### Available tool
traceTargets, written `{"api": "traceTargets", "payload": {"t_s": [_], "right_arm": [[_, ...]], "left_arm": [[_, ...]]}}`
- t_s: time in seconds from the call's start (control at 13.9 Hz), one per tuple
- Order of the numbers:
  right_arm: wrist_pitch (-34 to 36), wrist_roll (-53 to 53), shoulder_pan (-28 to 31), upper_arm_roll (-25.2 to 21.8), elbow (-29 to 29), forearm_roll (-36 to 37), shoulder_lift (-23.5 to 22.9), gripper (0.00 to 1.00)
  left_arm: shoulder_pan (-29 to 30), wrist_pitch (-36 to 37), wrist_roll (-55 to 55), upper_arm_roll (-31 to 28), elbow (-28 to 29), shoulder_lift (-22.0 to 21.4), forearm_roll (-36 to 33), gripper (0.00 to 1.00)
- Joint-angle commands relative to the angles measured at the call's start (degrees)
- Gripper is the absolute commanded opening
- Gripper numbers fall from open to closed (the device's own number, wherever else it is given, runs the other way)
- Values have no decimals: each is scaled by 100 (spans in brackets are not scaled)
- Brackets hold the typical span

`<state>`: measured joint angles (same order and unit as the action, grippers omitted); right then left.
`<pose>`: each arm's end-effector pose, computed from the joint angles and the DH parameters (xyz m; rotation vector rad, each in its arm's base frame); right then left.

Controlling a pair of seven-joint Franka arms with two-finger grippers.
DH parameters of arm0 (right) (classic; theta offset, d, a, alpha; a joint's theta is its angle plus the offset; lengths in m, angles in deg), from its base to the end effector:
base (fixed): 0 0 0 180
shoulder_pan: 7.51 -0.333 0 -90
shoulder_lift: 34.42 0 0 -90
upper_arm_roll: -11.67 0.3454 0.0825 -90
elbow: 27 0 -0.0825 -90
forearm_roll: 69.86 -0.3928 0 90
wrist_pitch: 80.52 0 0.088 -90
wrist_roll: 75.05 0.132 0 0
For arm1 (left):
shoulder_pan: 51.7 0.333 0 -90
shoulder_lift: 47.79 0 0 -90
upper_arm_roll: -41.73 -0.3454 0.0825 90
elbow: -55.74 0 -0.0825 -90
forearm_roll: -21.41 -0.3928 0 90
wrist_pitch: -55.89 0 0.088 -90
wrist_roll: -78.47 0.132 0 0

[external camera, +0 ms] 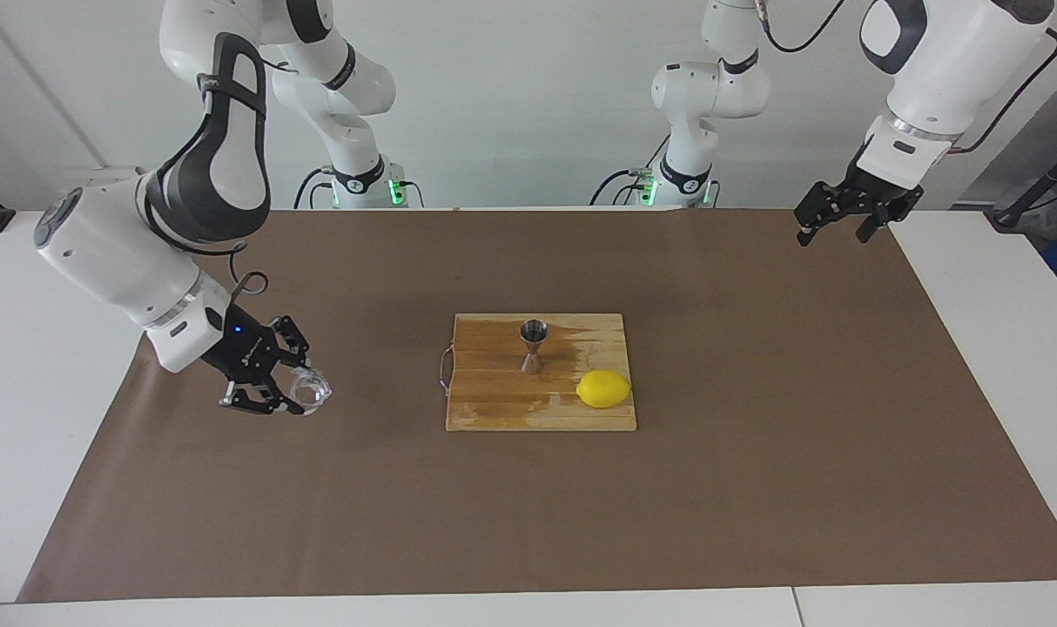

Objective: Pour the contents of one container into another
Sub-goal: 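Lower the clear glass onto the mat beside the board with the right gripper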

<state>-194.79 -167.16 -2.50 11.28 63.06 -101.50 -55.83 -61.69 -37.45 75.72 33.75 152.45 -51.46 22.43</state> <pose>0.6986 -0.0211 0.4414 -2.2220 -1.6797 -0.5857 0.5454 -0.0191 0.6127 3.1147 0.0213 0.0054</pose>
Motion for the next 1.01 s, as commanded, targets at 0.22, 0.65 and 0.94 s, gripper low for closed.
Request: {"api": "traceTargets", "payload": {"t_s": [0.22, 0.65, 0.94], "right_arm": [[-551, -1728, 150, -637, 1301, -1087, 181, 12], [-255, -3181, 177, -963, 1866, -1846, 189, 13], [528, -3592, 185, -1015, 1901, -1845, 190, 16]], "left_arm": [[6, 26, -77, 16, 155, -143, -119, 100], [6, 26, -77, 16, 155, -143, -119, 100], [6, 26, -77, 16, 155, -143, -119, 100]]}}
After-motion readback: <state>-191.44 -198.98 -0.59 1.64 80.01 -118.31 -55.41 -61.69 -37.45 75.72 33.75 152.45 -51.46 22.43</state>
